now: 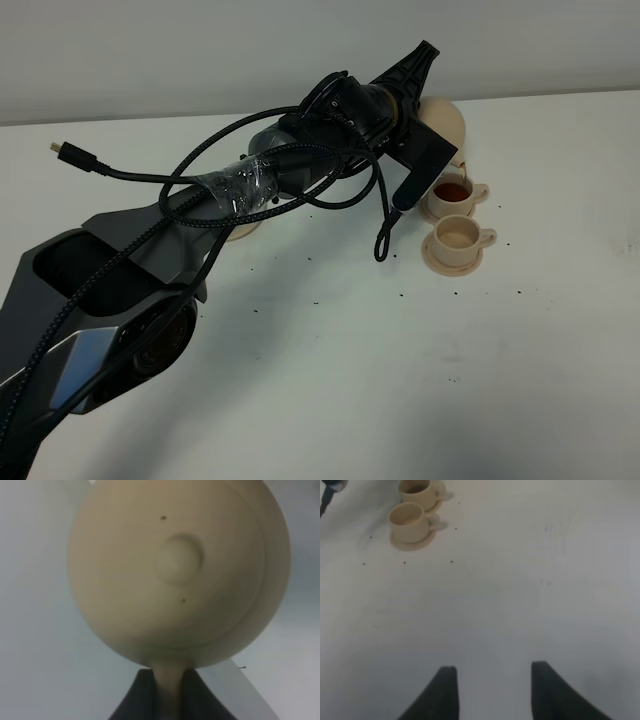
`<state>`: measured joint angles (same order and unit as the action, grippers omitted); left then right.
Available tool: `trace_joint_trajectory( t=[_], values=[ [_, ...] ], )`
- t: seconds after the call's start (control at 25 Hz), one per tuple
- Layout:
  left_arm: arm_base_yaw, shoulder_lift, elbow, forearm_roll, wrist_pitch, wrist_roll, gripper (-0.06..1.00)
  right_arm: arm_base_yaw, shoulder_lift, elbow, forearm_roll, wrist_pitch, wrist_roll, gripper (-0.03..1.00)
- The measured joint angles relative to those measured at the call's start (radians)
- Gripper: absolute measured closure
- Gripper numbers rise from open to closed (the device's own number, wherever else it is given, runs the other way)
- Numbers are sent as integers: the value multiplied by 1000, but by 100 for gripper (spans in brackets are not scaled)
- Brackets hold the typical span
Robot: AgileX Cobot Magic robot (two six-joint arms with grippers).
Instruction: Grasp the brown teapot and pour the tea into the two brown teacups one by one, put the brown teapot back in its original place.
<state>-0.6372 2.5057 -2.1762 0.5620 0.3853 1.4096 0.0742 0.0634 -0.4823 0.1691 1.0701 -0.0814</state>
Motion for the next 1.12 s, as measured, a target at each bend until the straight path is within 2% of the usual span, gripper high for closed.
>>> trace_joint_trajectory(
  t=[1.12],
  values=[
    [0, 0, 0, 19, 0, 0, 82, 0, 0, 0, -3, -7, 36, 62]
  ],
)
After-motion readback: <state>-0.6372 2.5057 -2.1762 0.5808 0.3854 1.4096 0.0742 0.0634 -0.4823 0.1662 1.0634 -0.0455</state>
